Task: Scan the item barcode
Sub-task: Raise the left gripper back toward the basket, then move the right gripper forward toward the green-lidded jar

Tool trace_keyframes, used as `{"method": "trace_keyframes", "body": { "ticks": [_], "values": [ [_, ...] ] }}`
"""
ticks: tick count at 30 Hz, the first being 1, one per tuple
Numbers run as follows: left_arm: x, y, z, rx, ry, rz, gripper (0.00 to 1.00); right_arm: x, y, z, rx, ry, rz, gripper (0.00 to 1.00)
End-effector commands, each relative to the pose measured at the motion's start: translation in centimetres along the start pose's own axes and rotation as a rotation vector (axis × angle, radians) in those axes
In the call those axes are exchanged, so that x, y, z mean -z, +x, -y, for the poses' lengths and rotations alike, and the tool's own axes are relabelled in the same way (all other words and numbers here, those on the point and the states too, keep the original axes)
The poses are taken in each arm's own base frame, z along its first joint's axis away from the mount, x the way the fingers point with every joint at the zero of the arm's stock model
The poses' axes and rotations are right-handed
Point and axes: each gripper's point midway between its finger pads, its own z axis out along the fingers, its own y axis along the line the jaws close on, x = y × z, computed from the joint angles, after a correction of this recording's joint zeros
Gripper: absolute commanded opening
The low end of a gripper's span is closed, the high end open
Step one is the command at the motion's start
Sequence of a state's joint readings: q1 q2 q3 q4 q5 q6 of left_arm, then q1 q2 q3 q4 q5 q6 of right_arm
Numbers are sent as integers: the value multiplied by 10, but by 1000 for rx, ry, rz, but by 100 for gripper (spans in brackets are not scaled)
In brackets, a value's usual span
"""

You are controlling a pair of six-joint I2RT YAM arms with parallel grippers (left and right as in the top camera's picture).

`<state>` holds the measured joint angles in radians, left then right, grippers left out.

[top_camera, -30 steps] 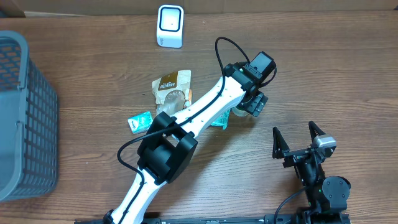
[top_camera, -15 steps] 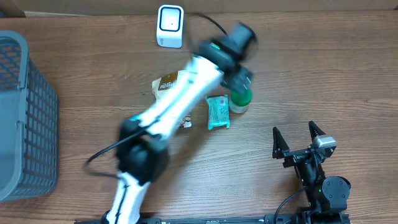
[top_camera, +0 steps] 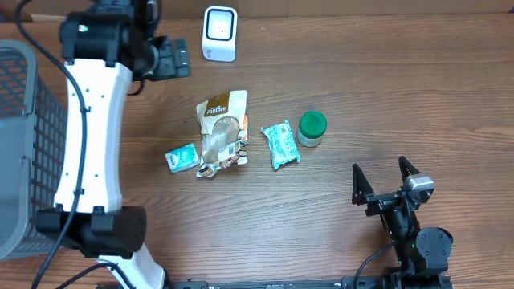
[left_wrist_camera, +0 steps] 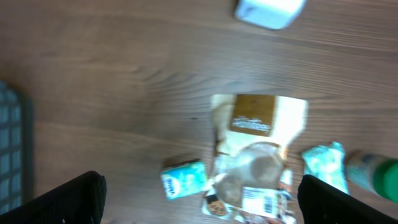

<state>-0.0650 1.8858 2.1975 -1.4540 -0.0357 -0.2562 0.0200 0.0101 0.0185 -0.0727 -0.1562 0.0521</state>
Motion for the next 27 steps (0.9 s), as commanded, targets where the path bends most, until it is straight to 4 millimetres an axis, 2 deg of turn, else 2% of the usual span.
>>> {"method": "trace_keyframes", "body": {
  "ticks": [1,7,11,18,23,27],
  "values": [
    [-9,1,-35,84,-2,-42,100,0,2,2,-1,7,2,100],
    [-7,-3,-64,11,106,-47,100,0,2,2,-1,7,2,100],
    [-4,-5,-75,-64,169,-33,100,0,2,3,-1,13,3,100],
    [-4,-6,-84,-55,159,-27,100,0,2,3,-1,15,3,100],
    [-4,-6,-84,-54,159,-27,100,1,2,-19,2,-115,-2,100],
    [-4,-6,-84,-55,158,-27,100,6,-12,-35,5,-194,-3,100]
  ]
}}
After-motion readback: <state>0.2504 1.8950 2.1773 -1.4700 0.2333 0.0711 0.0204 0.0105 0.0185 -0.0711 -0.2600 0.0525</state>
